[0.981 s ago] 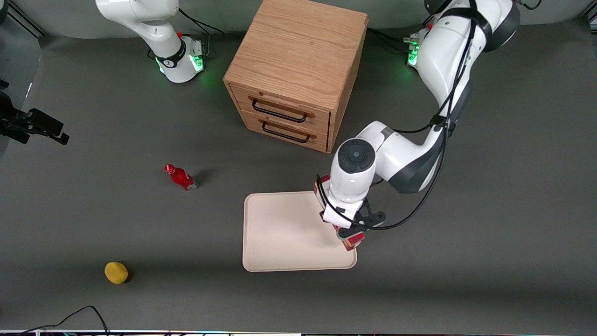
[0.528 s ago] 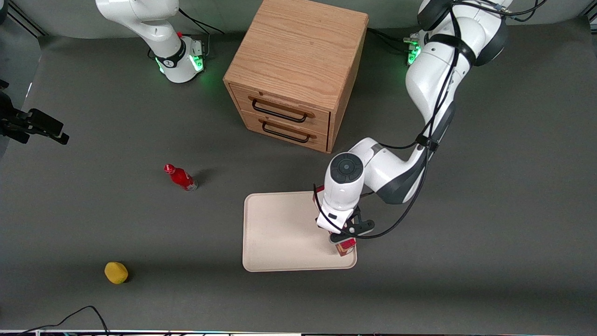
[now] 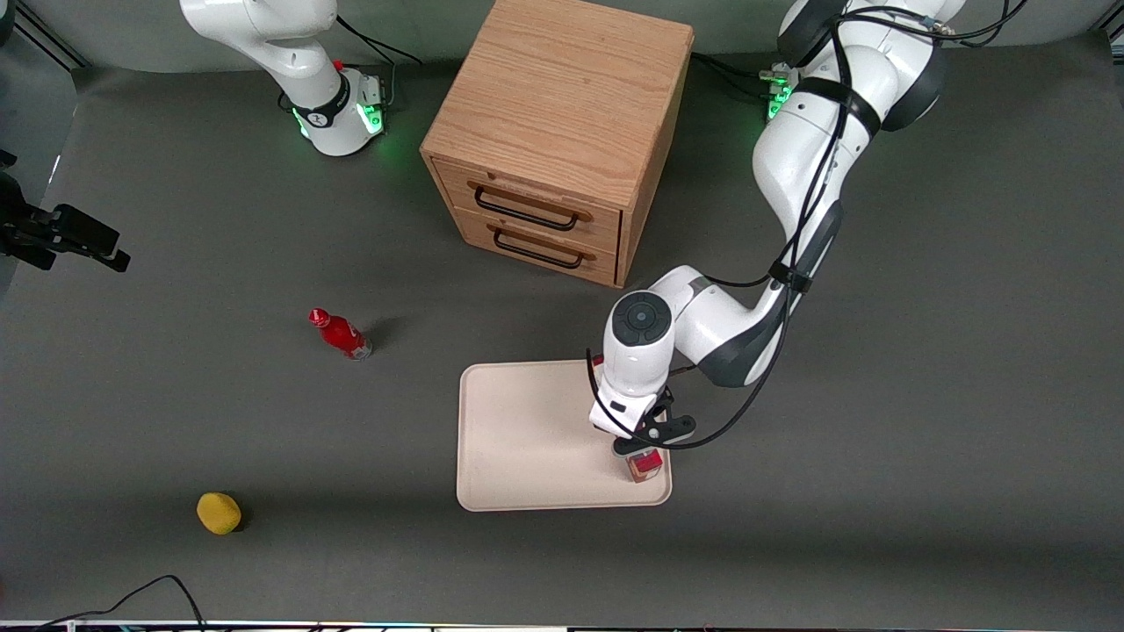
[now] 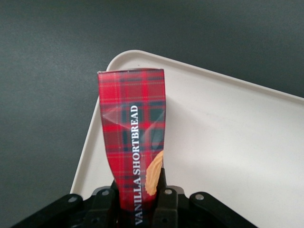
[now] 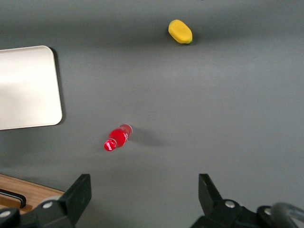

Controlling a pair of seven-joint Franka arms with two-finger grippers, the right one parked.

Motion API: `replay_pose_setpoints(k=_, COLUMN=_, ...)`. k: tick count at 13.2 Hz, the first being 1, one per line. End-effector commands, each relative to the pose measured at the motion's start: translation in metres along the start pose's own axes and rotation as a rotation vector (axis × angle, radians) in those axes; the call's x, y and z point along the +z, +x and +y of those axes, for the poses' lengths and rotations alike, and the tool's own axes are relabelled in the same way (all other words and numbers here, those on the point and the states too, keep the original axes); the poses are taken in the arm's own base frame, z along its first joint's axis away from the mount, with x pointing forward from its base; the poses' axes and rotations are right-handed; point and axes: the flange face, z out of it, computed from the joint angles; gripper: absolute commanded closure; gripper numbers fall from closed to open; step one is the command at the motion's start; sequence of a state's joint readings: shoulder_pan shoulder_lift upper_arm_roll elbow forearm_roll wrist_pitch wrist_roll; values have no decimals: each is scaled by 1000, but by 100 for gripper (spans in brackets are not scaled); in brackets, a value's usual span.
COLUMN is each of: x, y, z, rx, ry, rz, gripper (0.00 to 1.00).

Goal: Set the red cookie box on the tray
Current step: 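Lower the box onto the tray and open the left gripper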

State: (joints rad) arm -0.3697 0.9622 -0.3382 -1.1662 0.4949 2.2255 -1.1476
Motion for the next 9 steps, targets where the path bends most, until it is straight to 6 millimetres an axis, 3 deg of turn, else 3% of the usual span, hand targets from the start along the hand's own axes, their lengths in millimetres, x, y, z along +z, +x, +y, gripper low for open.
replay_pose_setpoints(k=1, x=7, y=1, z=6, rx=12, ry=3, rz=33, gripper=58)
replay_pose_setpoints(k=2, x=7, y=1, z=7, rx=12, ry=-9, rz=37, gripper=45)
replay_pose_setpoints(k=4, x=8, y=1, z=6, rx=16, ry=-12, rz=38, gripper=0)
replay_pose_setpoints(k=6, x=2, y=7, z=2, rx=27, ry=3, rz=36, gripper=0)
replay_pose_setpoints(k=9, x=-35, y=20, z=-6, rx=27, ry=57, rz=25, gripper=0)
